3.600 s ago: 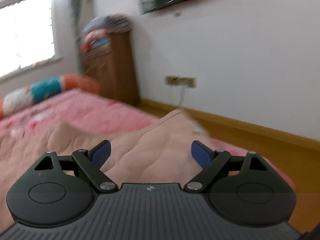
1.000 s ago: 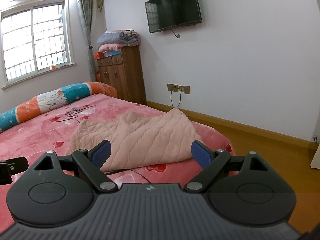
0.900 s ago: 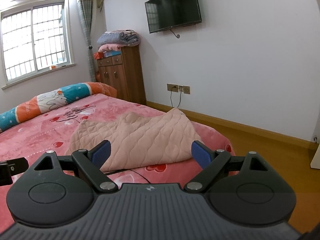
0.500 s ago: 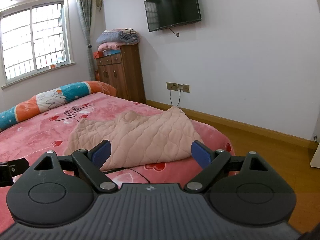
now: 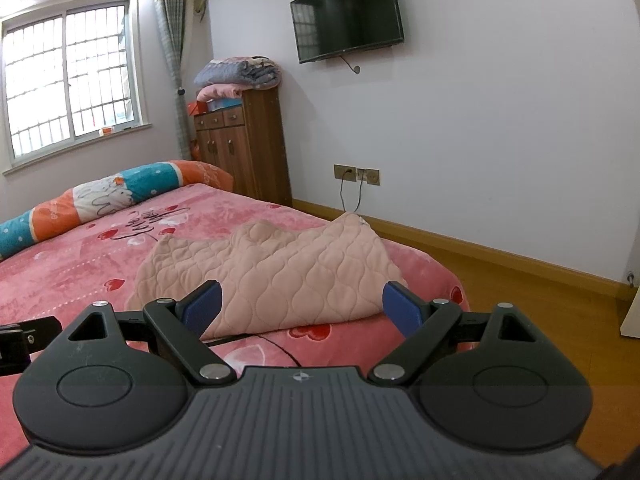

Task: Fold large clothes

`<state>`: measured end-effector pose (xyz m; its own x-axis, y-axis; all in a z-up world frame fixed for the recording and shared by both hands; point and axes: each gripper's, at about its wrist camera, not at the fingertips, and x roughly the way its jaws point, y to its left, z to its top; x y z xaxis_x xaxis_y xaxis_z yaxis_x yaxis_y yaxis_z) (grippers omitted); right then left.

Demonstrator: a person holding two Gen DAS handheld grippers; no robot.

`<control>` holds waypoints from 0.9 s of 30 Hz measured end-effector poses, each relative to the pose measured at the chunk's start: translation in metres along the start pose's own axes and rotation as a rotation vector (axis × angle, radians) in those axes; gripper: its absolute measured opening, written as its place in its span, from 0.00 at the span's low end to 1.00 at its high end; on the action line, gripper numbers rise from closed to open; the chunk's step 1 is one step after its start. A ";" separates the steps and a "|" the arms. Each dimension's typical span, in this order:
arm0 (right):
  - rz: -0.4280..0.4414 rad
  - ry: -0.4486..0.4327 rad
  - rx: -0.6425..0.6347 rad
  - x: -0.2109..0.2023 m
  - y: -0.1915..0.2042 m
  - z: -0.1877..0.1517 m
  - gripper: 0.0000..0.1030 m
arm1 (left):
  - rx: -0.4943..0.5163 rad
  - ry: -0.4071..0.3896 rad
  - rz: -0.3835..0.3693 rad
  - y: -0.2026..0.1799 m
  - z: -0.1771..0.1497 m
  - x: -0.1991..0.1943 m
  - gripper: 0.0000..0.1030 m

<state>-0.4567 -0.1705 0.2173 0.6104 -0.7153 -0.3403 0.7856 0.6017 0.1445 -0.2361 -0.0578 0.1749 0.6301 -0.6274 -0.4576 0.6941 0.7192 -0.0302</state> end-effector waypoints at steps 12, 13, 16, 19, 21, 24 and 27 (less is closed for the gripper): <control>-0.007 0.000 -0.001 0.002 0.000 0.000 1.00 | 0.003 0.004 -0.006 -0.002 -0.003 0.001 0.99; -0.006 -0.001 -0.002 0.002 0.001 0.000 1.00 | 0.003 0.003 -0.005 -0.002 -0.003 0.001 0.99; -0.004 -0.003 -0.005 0.002 0.001 0.000 1.00 | 0.002 0.000 -0.001 -0.003 -0.003 0.001 0.99; -0.001 -0.003 -0.009 0.002 0.001 -0.001 1.00 | -0.002 -0.003 -0.001 -0.003 -0.003 0.001 0.99; -0.002 -0.003 -0.009 0.002 0.001 -0.001 1.00 | 0.002 -0.003 0.000 -0.003 -0.004 0.001 0.99; -0.002 -0.001 -0.006 0.002 0.000 -0.002 1.00 | 0.005 -0.004 0.002 -0.004 -0.004 0.001 0.99; 0.000 -0.001 -0.008 0.001 0.000 -0.002 1.00 | 0.002 -0.005 -0.002 -0.004 -0.004 0.000 0.99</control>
<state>-0.4558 -0.1706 0.2148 0.6102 -0.7160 -0.3390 0.7850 0.6041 0.1370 -0.2399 -0.0596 0.1712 0.6305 -0.6303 -0.4530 0.6962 0.7173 -0.0290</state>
